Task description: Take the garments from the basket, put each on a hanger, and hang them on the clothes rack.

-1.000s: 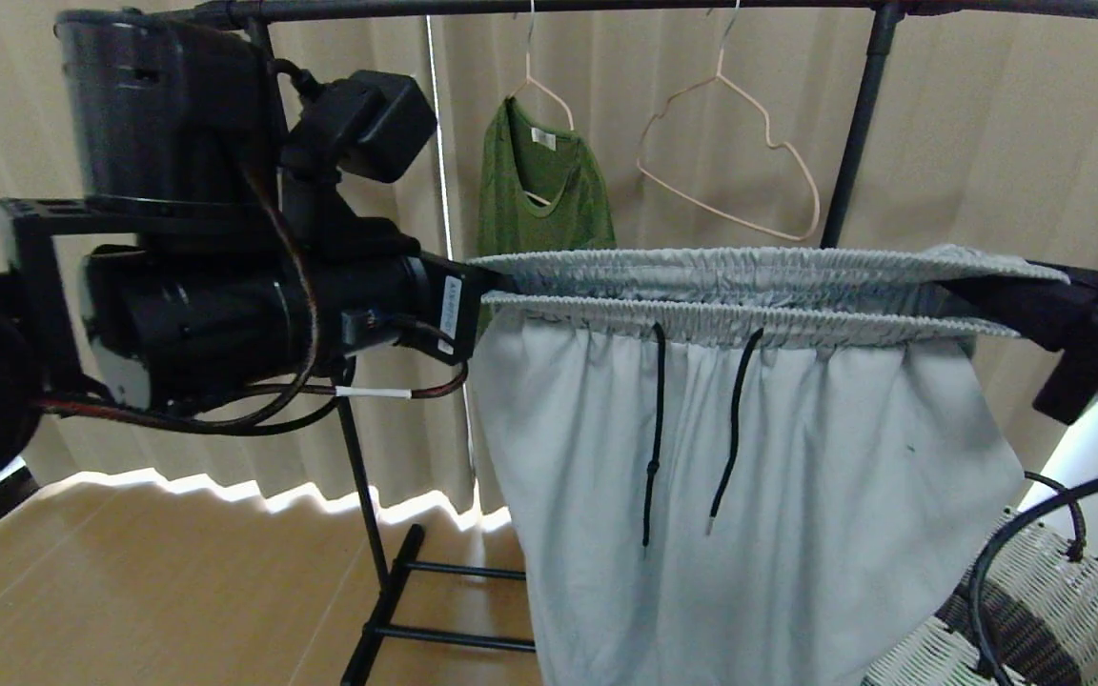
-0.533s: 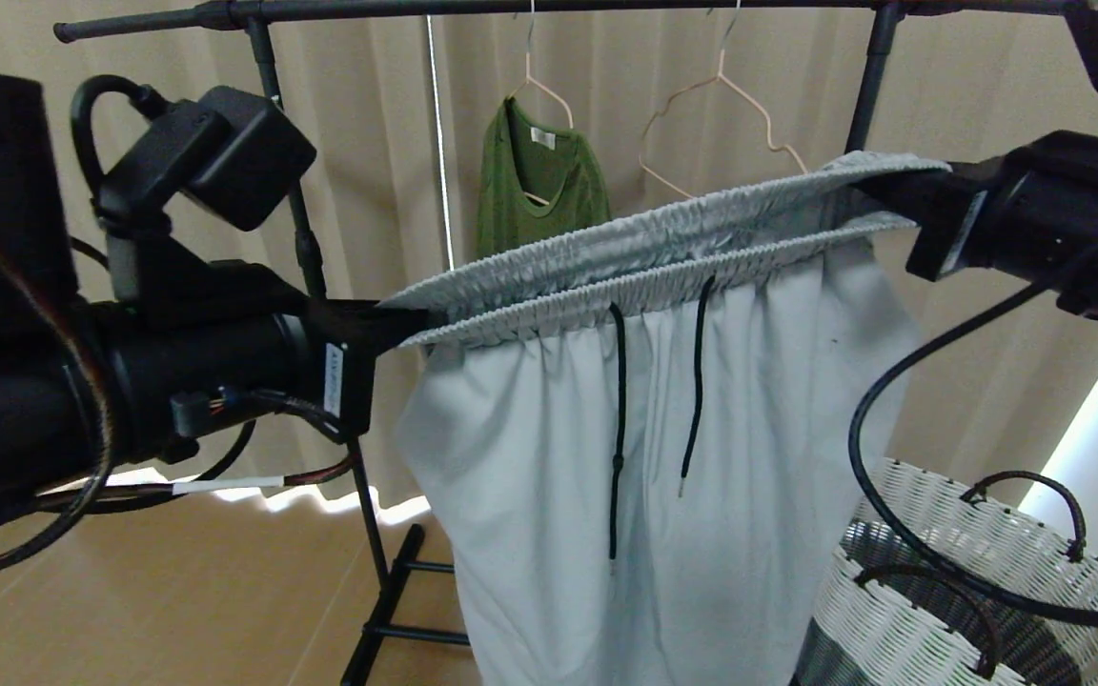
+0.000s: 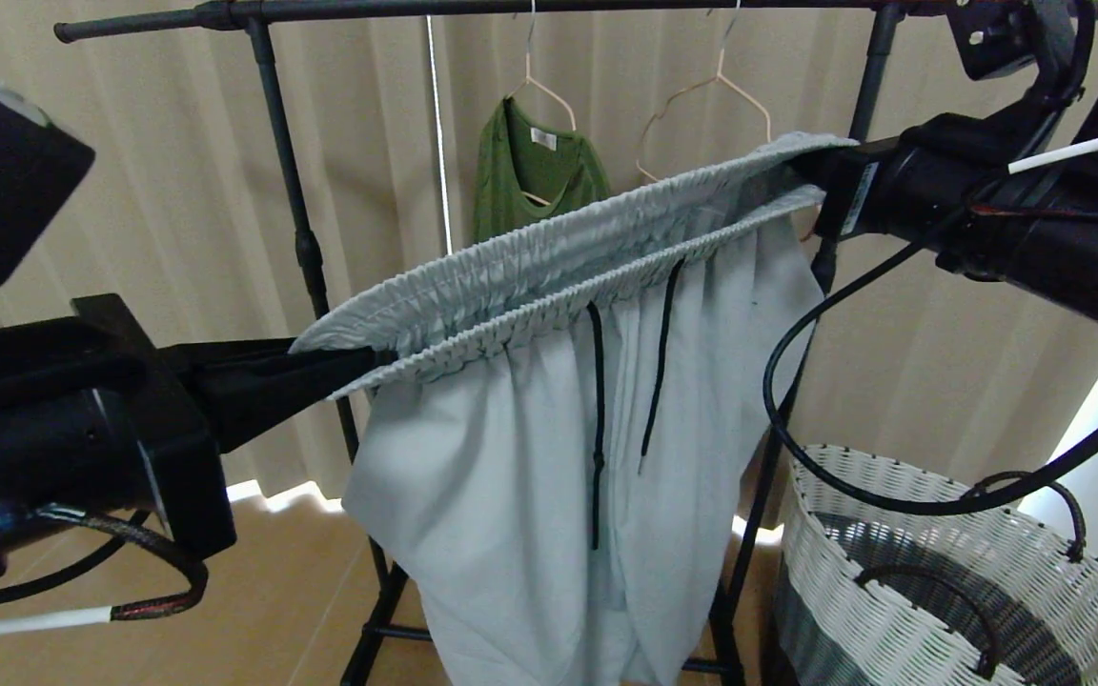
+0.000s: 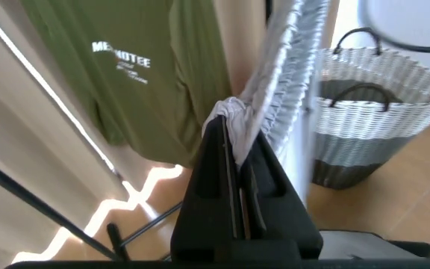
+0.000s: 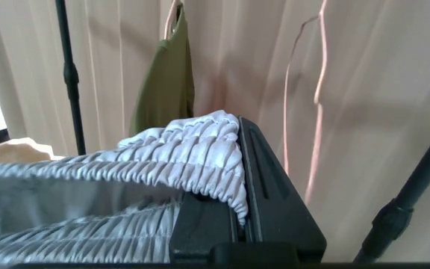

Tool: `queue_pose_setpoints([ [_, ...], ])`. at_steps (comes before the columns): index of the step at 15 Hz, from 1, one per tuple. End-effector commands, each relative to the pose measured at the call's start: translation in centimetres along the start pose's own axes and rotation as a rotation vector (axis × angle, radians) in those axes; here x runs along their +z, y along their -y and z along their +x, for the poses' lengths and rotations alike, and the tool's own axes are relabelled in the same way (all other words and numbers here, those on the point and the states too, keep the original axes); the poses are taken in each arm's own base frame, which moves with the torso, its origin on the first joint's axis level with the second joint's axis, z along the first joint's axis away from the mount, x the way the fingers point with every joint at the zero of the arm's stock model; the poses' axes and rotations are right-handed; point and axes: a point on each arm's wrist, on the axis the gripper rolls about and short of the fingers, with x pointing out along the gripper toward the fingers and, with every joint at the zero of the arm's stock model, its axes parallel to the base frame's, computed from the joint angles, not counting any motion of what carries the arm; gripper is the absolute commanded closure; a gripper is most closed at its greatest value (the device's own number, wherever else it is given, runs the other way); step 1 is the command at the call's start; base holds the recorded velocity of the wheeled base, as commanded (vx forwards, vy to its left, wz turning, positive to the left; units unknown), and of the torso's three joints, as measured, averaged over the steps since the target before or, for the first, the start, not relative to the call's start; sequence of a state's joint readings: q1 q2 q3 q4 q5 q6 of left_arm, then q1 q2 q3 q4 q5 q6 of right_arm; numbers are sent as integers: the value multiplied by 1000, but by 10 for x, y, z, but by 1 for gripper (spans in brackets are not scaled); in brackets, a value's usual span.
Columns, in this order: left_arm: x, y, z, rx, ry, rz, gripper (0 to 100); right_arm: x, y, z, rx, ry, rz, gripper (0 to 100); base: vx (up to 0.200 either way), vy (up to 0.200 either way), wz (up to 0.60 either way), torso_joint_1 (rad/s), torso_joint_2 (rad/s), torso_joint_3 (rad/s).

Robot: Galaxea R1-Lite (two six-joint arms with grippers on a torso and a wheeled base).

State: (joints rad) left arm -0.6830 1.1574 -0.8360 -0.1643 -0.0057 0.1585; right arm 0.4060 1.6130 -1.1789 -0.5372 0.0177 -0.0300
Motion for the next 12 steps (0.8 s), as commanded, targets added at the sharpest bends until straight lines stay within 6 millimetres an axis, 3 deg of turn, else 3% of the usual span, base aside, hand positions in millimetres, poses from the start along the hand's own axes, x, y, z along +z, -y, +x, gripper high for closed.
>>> queue_pose_setpoints([
  [1, -1, 2, -11, -6, 19, 2, 100, -7, 0, 5, -1, -19, 0, 100, 0, 0, 0, 0, 0, 0],
  [7, 2, 0, -3, 6, 17, 1, 100, 3, 2, -9, -19, 0, -9, 100, 0, 0, 0, 0, 0, 0],
  [10, 23, -19, 25, 82, 28, -6, 100, 17, 11, -37, -53, -8, -39, 100, 0, 0, 0, 0, 0, 0],
  [12, 48, -40, 58, 152, 62, -14, 100, 31, 11, -68, -60, 3, -43, 100, 0, 0, 0, 0, 0, 0],
])
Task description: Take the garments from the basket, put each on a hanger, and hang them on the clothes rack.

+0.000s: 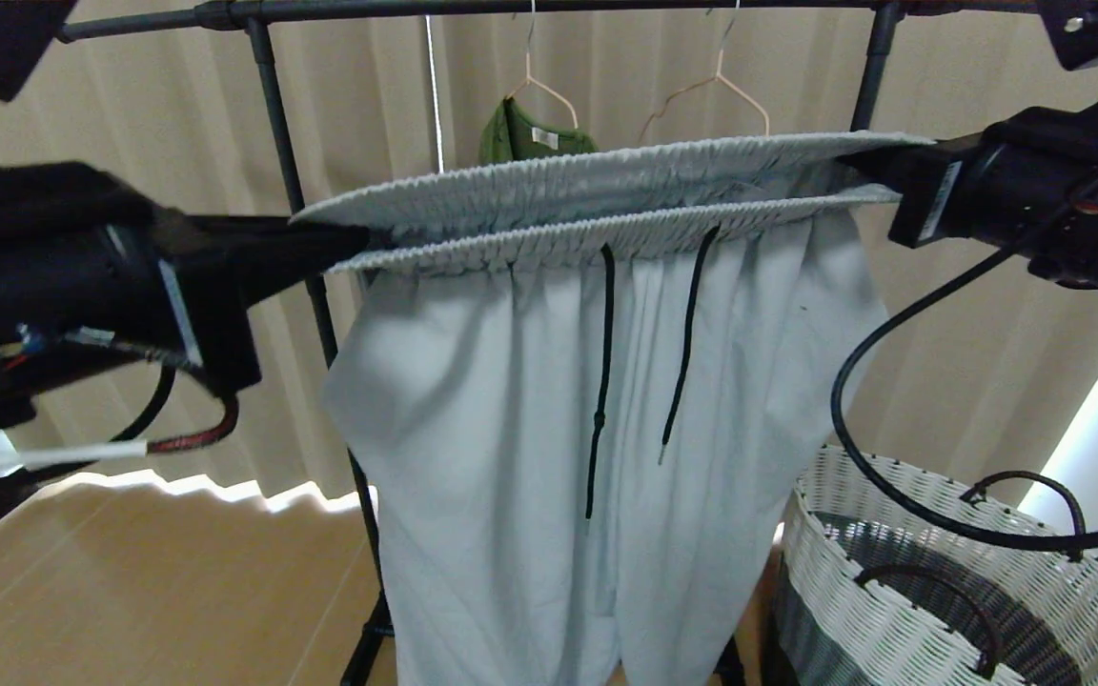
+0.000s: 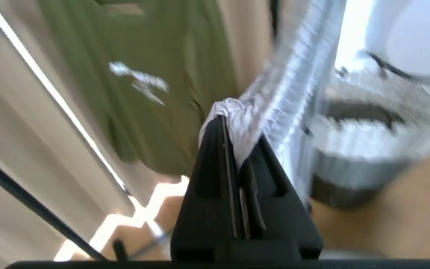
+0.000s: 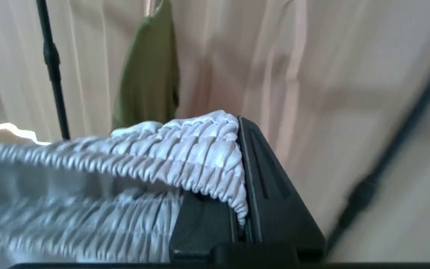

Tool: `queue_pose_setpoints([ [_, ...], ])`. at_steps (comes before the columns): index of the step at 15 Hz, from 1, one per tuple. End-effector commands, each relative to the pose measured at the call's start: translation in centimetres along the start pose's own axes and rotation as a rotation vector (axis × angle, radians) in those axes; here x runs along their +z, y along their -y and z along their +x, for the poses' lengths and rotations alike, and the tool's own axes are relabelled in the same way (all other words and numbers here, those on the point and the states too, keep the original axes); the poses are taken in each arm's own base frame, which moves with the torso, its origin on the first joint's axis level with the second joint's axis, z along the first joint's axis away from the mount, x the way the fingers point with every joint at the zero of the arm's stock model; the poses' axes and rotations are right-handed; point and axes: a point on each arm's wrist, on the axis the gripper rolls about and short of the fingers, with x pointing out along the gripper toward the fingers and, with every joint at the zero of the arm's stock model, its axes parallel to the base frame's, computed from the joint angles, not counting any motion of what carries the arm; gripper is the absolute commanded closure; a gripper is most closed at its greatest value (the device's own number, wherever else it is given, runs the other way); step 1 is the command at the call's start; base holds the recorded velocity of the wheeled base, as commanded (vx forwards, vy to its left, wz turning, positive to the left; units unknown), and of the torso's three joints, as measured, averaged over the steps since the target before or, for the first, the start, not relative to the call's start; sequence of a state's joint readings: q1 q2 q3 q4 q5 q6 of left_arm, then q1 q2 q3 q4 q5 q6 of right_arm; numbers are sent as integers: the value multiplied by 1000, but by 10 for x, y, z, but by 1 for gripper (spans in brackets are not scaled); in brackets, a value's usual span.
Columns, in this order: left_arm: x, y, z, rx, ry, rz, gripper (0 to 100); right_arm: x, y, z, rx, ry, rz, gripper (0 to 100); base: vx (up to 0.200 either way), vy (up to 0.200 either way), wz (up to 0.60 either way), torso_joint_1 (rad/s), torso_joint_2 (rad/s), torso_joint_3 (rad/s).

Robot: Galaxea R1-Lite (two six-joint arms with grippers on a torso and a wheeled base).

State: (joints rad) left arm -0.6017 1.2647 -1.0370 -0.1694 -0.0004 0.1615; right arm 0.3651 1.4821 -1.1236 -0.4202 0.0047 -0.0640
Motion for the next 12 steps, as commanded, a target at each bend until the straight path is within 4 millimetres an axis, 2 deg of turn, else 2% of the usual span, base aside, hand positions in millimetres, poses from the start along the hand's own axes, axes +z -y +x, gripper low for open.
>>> queue_pose_setpoints([
  [1, 9, -16, 50, 59, -17, -12, 100, 18, 3, -40, -7, 36, -4, 100, 0, 0, 0, 0, 0, 0],
  [3, 8, -16, 66, 55, -28, -30, 100, 15, 2, -56, -2, 10, -6, 100, 0, 0, 0, 0, 0, 0],
  [5, 1, -13, 69, 46, -54, -52, 100, 4, 1, -65, 3, -19, -8, 100, 0, 0, 0, 0, 0, 0],
  [7, -4, -12, 70, 40, -72, -58, 100, -1, 1, -65, 4, -35, -10, 100, 0, 0, 0, 0, 0, 0],
  [8, -9, -11, 70, 39, -87, -65, 100, -2, 1, -59, 4, -42, -16, 100, 0, 0, 0, 0, 0, 0],
  [10, -8, -11, 69, 41, -74, -87, 100, -4, 1, -52, 6, -49, -42, 100, 0, 0, 0, 0, 0, 0],
  [12, -4, -12, 65, 45, -53, -95, 100, -4, 1, -54, 6, -54, -54, 100, 0, 0, 0, 0, 0, 0],
])
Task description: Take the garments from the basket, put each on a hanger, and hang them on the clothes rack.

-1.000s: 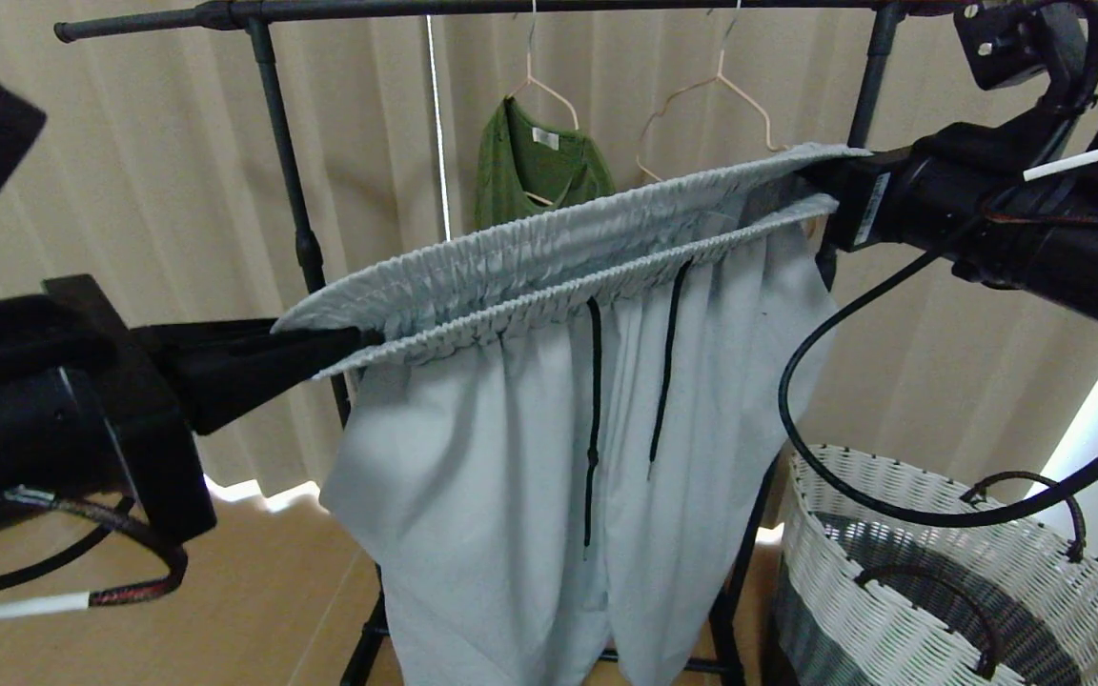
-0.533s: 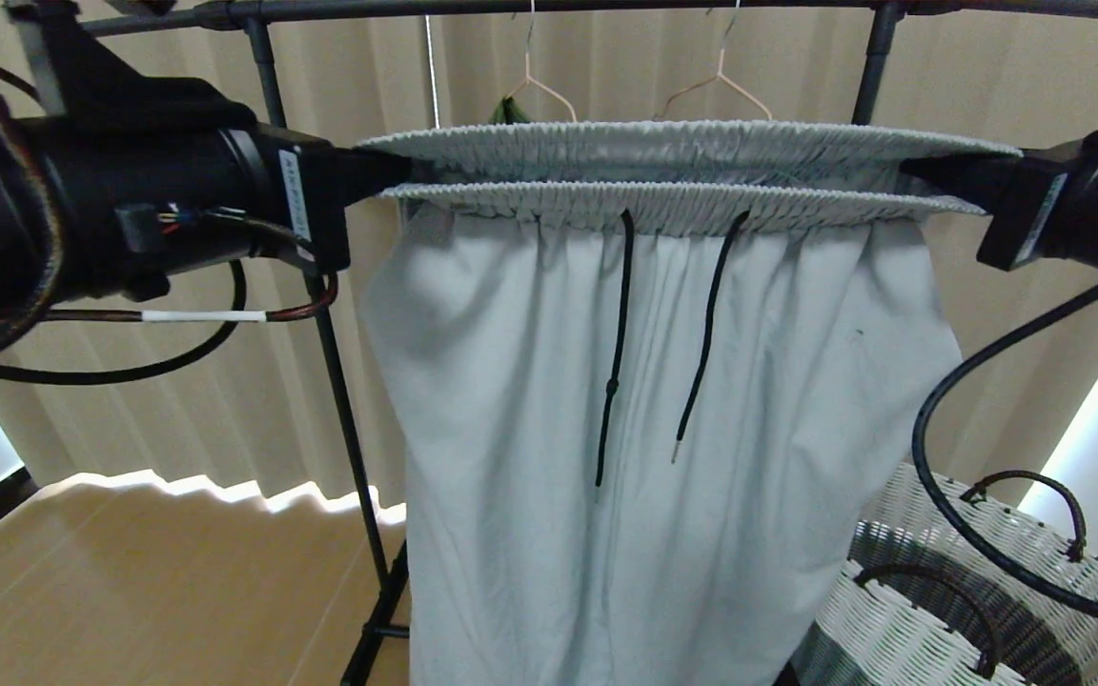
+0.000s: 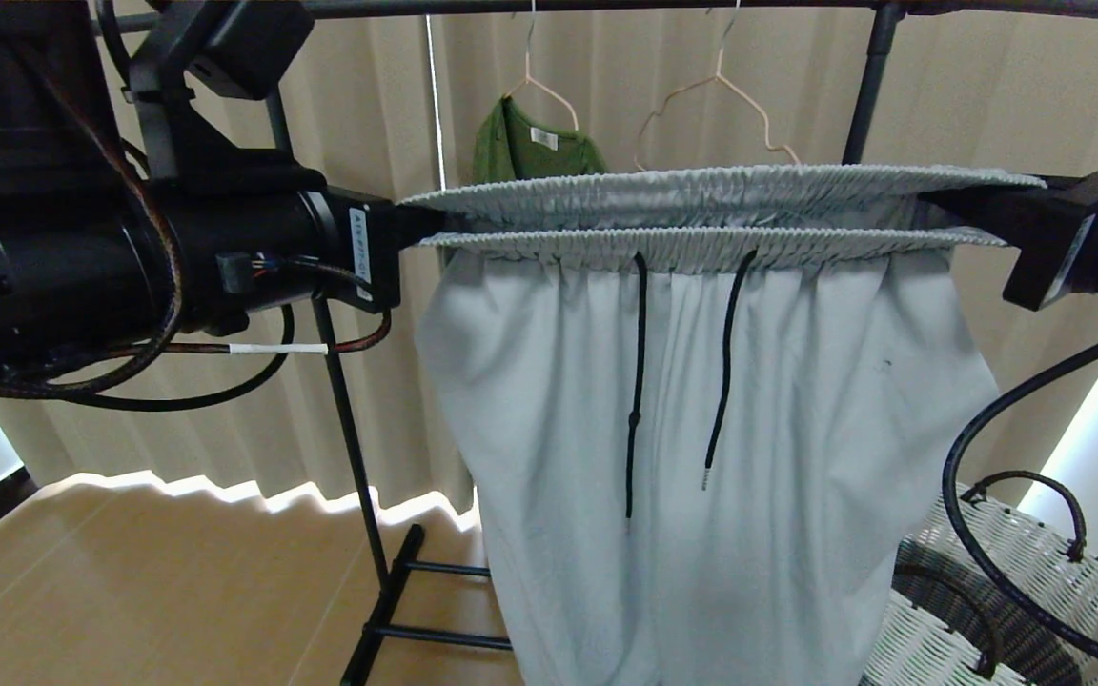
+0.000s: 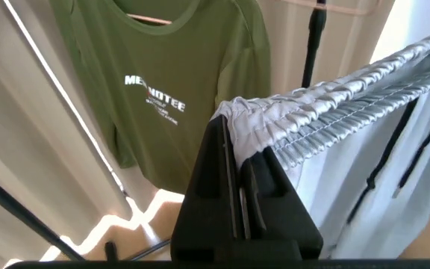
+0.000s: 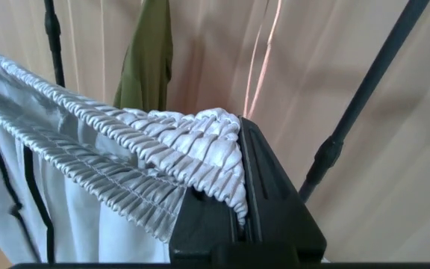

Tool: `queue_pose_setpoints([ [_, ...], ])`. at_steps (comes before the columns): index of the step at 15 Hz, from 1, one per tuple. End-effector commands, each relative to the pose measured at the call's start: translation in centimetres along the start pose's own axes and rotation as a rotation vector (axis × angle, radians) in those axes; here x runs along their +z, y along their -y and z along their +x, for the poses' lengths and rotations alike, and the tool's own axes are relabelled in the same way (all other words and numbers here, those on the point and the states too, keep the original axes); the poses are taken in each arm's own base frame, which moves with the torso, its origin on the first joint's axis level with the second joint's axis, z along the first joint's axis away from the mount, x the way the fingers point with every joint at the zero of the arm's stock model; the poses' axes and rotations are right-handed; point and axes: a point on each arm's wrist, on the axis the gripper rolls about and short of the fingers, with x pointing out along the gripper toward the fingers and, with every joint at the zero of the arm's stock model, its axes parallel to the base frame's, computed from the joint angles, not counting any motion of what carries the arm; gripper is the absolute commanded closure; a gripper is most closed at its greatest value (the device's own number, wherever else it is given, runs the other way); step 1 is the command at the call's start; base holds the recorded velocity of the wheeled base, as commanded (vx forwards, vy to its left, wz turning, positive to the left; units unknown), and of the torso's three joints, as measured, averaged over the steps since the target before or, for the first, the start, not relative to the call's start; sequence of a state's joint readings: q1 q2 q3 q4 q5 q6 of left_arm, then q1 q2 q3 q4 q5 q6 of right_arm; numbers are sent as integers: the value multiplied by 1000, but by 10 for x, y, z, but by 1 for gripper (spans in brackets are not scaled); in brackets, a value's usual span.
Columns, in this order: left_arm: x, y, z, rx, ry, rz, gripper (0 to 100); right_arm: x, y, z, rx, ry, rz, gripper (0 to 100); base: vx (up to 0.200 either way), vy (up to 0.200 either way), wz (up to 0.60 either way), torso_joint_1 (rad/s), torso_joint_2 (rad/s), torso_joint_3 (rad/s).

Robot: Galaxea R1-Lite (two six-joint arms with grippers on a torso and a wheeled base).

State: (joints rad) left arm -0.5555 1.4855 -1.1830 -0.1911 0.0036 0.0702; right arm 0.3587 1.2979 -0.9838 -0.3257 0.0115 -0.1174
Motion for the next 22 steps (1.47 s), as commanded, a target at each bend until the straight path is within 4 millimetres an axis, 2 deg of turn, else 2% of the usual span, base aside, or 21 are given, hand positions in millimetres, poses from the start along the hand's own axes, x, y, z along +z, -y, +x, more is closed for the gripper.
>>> queue_pose_setpoints([
  [1, 5, 0, -8, 1, 24, 0, 100, -1, 0, 0, 1, -2, -1, 100, 0, 0, 0, 0, 0, 0],
  [3, 11, 0, -20, -3, 54, -1, 100, -1, -1, 0, 5, -5, -1, 100, 0, 0, 0, 0, 0, 0],
  [6, -3, 6, -23, -24, 29, -10, 100, -2, -5, 3, 22, -6, 0, 100, 0, 0, 0, 0, 0, 0],
  [8, -2, 5, -22, -21, 65, -12, 100, -2, -7, 4, 36, -9, 0, 100, 0, 0, 0, 0, 0, 0],
  [9, -1, 5, -22, -22, 70, -12, 100, -3, -7, 5, 36, -12, 0, 0, 0, 0, 0, 0, 0, 0],
  [12, -6, 3, -21, -7, 58, -1, 100, -10, -9, 7, 43, -27, 3, 0, 0, 0, 0, 0, 0, 0],
  [14, -14, -10, -20, 47, 36, 11, 100, -15, -15, 5, 73, -25, 9, 0, 0, 0, 0, 0, 0, 0],
  [17, -23, -24, -18, 107, 52, 27, 100, -11, -29, 2, 137, 14, 68, 0, 0, 0, 0, 0, 0, 0],
  [22, -28, -49, -12, 232, 40, 15, 100, -5, -33, -6, 219, 43, 87, 0, 0, 0, 0, 0, 0, 0],
])
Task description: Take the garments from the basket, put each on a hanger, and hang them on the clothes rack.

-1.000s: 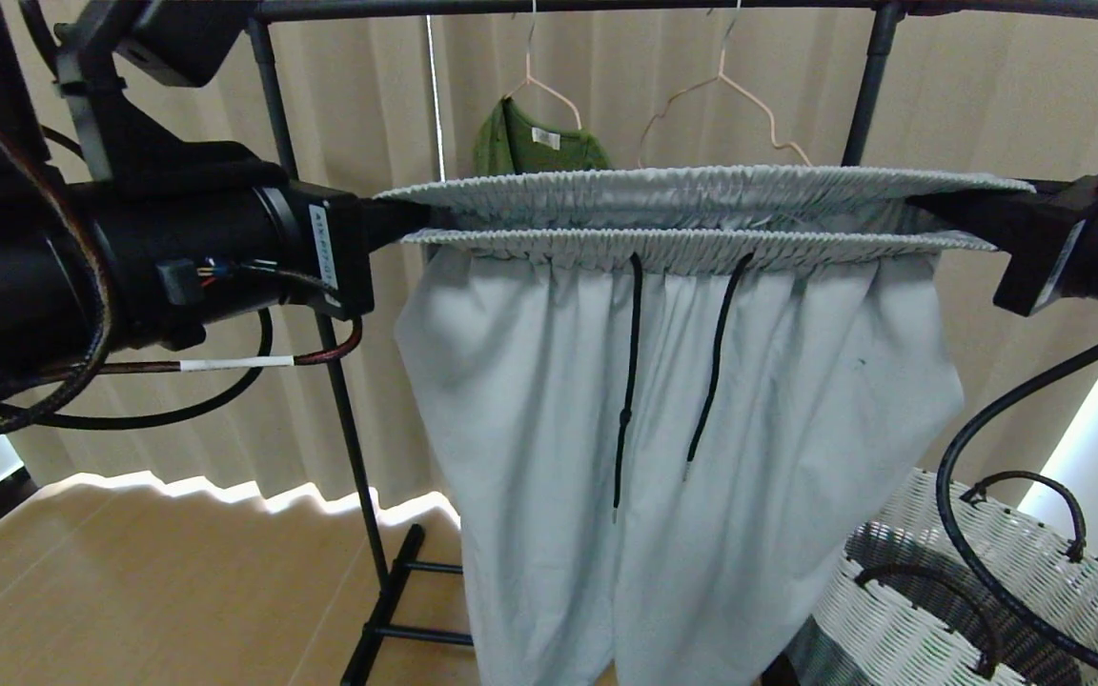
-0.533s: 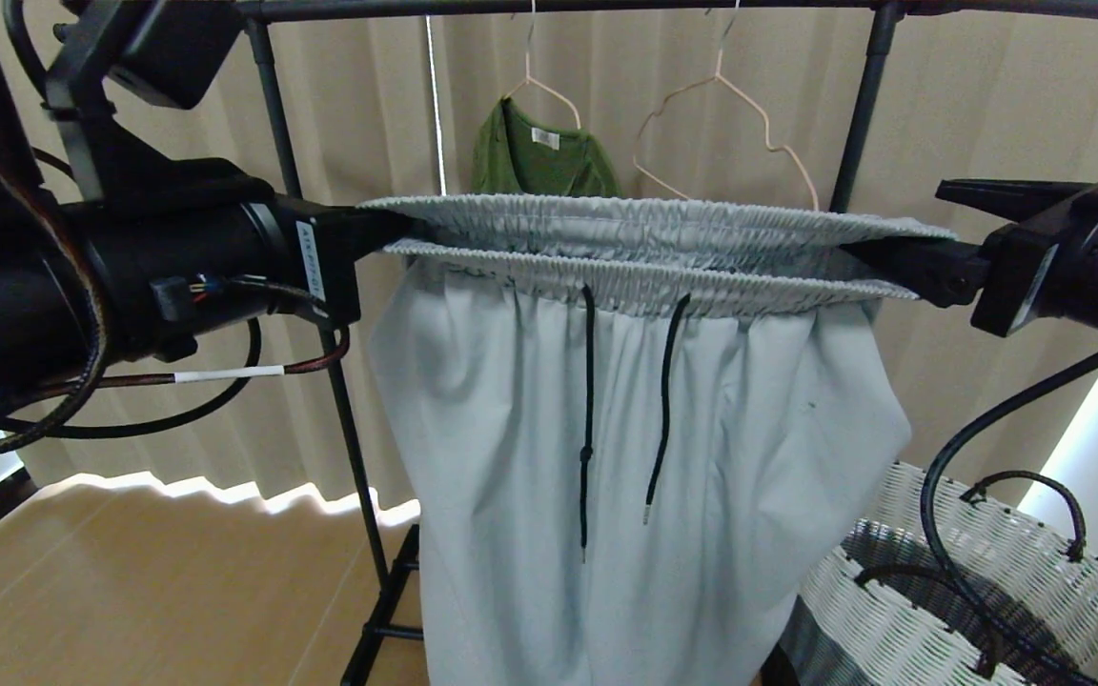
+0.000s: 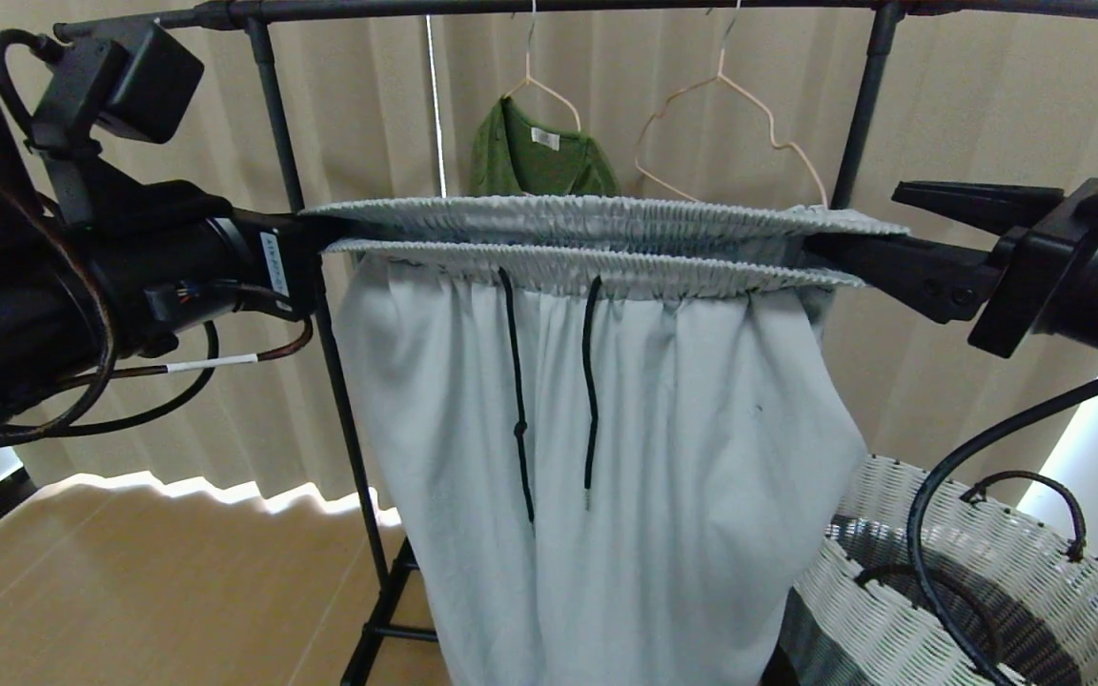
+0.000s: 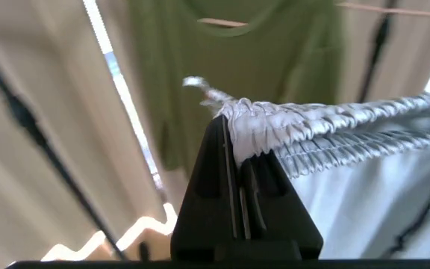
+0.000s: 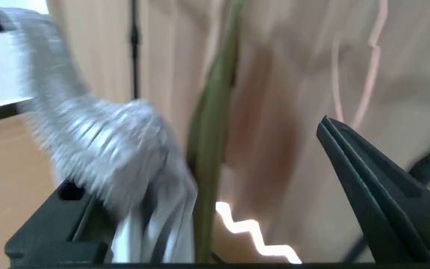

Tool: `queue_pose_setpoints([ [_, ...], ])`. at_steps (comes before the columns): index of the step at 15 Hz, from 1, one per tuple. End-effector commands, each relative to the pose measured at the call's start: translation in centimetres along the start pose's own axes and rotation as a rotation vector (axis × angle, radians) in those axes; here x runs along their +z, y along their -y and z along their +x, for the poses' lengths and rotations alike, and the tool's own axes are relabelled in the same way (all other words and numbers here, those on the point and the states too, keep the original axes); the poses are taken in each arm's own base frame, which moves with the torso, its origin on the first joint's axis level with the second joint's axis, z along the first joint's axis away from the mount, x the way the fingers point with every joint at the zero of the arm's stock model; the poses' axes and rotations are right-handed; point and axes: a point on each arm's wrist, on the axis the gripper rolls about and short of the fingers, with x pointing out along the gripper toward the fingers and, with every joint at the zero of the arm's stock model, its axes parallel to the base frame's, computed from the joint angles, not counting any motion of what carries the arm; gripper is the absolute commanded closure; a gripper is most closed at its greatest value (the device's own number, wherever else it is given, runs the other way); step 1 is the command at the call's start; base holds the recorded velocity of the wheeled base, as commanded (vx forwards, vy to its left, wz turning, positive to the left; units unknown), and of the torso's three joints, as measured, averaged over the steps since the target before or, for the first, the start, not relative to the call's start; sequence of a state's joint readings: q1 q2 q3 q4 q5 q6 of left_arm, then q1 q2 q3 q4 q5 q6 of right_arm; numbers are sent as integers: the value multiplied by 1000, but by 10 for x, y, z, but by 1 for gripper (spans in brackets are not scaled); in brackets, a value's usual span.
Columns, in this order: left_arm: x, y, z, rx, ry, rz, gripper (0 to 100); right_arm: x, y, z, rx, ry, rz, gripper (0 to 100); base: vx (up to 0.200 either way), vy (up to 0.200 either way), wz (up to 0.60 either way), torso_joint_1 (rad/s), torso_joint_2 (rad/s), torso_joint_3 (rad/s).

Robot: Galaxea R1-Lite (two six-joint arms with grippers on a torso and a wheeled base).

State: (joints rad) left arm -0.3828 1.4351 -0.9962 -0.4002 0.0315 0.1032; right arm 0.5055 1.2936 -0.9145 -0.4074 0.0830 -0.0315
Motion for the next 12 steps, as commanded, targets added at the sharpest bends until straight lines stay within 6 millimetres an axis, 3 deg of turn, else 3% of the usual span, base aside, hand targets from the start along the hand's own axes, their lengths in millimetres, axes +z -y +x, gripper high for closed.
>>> queue_pose_setpoints([
  [1, -4, -7, 4, 31, -15, -3, 100, 2, -1, -3, 3, 10, 0, 0, 0, 0, 0, 0, 0, 0],
  [8, -11, -17, 4, 106, -46, -10, 100, 5, -2, -5, 64, 63, 32, 0, 0, 0, 0, 0, 0, 0],
  [10, -13, -17, -2, 109, -49, -10, 100, -11, 2, -6, 37, 9, 24, 0, 0, 0, 0, 0, 0, 0],
  [12, -13, -21, -21, 127, -41, -2, 100, -32, 15, -17, -45, -62, -8, 0, 0, 0, 0, 0, 0, 0],
])
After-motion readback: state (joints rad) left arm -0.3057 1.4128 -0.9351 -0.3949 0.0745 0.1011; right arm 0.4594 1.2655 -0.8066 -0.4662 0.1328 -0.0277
